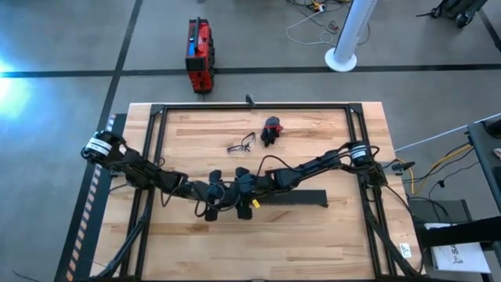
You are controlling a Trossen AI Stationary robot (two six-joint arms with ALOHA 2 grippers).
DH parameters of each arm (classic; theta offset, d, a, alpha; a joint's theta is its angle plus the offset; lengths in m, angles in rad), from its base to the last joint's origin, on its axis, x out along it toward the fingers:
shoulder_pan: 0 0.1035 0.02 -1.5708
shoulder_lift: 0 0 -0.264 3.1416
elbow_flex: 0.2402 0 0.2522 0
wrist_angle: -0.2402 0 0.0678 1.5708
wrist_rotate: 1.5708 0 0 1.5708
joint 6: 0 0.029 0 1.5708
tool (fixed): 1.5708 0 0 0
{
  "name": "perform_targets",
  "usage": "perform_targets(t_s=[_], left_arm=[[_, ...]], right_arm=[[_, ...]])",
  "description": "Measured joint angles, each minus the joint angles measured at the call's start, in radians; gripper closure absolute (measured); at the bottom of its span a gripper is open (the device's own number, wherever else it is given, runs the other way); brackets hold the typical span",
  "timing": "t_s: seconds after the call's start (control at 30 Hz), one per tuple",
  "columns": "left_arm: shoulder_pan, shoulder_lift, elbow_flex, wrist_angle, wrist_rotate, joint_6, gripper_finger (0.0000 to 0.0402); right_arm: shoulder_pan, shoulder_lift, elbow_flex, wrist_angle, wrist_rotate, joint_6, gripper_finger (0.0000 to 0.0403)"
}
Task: Ziptie cables
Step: Close the black cable duct lid
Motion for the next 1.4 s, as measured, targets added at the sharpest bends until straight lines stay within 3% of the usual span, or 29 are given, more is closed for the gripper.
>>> perform_targets(t_s=[0.33, 0.6, 0.73, 1.1, 1.4], left_arm=[[0.0, -0.01, 0.002, -0.054, -0.007, -0.019, 0.0172], [-0.001, -0.037, 0.002, -0.118, -0.001, -0.023, 0.0112], [-0.002, -0.038, -0.002, -0.178, 0.003, -0.07, 0.0102], [-0.002, 0.089, -0.002, -0.069, -0.06, -0.075, 0.0133], [-0.003, 0.238, -0.003, 0.008, -0.078, -0.083, 0.0187]], right_arm=[[-0.006, 0.001, 0.0, -0.016, 0.007, -0.004, 0.0188], [-0.008, 0.001, -0.002, -0.06, 0.007, -0.004, 0.0188], [-0.009, 0.002, -0.003, -0.075, 0.012, -0.003, 0.0187], [-0.015, 0.056, 0.0, -0.036, 0.002, 0.021, 0.0187], [-0.016, 0.065, 0.0, -0.043, -0.017, 0.025, 0.0188]])
